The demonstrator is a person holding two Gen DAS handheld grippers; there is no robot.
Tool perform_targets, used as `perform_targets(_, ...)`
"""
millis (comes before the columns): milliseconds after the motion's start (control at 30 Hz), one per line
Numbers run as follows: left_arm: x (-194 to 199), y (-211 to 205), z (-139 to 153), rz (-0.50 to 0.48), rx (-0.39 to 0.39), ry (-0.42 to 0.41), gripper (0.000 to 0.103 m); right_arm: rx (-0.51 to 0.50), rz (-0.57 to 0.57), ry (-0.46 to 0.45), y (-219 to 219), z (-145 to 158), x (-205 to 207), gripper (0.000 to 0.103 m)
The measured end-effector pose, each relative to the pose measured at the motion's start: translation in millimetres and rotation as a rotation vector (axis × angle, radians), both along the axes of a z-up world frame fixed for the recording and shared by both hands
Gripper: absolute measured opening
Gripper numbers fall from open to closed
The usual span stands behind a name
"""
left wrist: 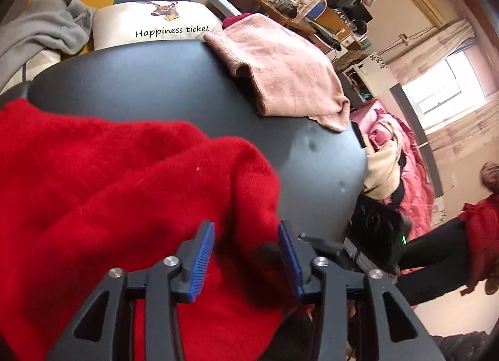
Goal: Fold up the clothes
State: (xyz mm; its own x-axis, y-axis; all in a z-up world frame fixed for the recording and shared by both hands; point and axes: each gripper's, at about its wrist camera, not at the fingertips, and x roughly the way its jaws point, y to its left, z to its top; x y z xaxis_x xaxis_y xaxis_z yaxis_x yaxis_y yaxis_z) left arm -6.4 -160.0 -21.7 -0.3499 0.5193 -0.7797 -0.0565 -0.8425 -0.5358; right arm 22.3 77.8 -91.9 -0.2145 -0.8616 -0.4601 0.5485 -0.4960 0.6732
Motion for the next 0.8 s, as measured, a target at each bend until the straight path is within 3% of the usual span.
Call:
perform_targets(133, 22.0, -27.4, 0.8, 0.012, 0.091, -0.028, 0.063, -0.135, 0.131, 0.06, -47.1, 24.3, 44.8, 0.015)
perform_targets(167, 29.6, -34.9, -2.3, 0.007, 0.122, -0.05, 0.077, -0.135, 0.171, 0.08, -62.2, 27.5, 55.7, 0.015)
perform_targets(200, 35.4, -37.9, -5.7, -0.002, 0.127, -0.069, 0.08, -0.128, 0.208, 0.096, -80.1, 29.9, 66.5, 0.015)
perform_targets(300, 53.5, -52.5, -18.3, -0.007, 0.056, -0.113, 0.08, -0.127, 0.29, 0.114, -120.3, 32.5, 95.3, 0.015)
perform_targets(433, 77.5, -73.4, -41.9, 0.03, 0.028, -0.154, 0.08, -0.069, 0.379, 0.181, -154.9, 37.1, 132.0, 0.015)
perform_targets(467, 83.2, -76.2, -48.6, 0.042, 0.003, -0.156, 0.079, -0.048, 0.401, 0.201, -161.2, 39.1, 140.1, 0.015)
perform_targets(533, 93.1, -80.4, -60.4, 0.08, -0.088, -0.149, 0.061, -0.018, 0.434, 0.219, -173.4, 39.0, 150.8, 0.015)
perform_targets(567, 96.9, -84.0, -66.0, 0.11, -0.121, -0.148, 0.044, -0.005, 0.452, 0.215, -178.8, 37.2, 154.5, 0.021)
perform_targets(600, 100.4, -92.8, -73.0, 0.164, -0.113, -0.158, 0.041, 0.008, 0.473, 0.201, -182.7, 34.8, 157.5, 0.024)
perform_targets(700, 116.3, -120.3, -89.5, 0.28, 0.057, -0.139, 0.04, 0.008, 0.441, 0.141, -160.8, 30.6, 149.6, 0.03)
perform_targets(767, 127.6, -130.6, -96.4, 0.315, 0.13, -0.107, 0.04, 0.002, 0.405, 0.097, -140.3, 28.3, 141.4, 0.055)
perform_targets(800, 132.8, -134.2, -99.9, 0.328, 0.155, -0.093, 0.04, 0.001, 0.367, 0.08, -127.3, 27.4, 134.7, 0.059)
